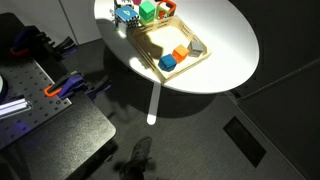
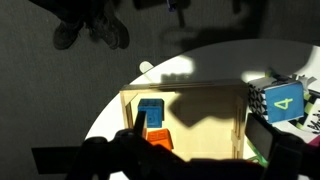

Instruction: Pick up the blue block and put it on the table

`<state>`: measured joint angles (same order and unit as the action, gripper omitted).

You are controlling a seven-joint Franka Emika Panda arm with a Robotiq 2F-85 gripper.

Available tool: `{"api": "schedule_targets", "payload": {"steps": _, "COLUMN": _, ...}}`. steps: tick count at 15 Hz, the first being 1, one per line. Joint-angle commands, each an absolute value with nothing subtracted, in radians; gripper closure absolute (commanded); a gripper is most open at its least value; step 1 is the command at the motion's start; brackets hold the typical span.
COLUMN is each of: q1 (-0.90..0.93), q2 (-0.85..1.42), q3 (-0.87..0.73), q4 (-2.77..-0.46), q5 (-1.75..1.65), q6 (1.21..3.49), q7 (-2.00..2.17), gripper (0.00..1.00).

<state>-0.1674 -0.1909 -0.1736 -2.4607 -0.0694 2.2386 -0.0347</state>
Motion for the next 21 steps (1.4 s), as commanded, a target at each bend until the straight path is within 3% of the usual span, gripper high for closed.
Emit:
{"api": "schedule_targets", "payload": {"steps": 1, "q1": -0.191, "q2": -0.066, "q3": -0.192, "q4": -2.395, "q5": -0.071, "q6": 2.27, "q7": -0.022, "gripper": 0.0}}
{"api": "schedule_targets", "payload": {"steps": 12, "q1": -0.218, "q2": 0.22, "q3": -0.21, "q4": -2.295, "q5": 0.008, "q6": 2.509, "q7": -0.071, "gripper": 0.0}}
{"api": "schedule_targets", "payload": {"steps": 21, "q1": -0.239, "q2": 0.404, "q3": -0.211, "q4": -2.198, "q5": -0.013, "q6": 2.55, "q7": -0.066, "gripper": 0.0}}
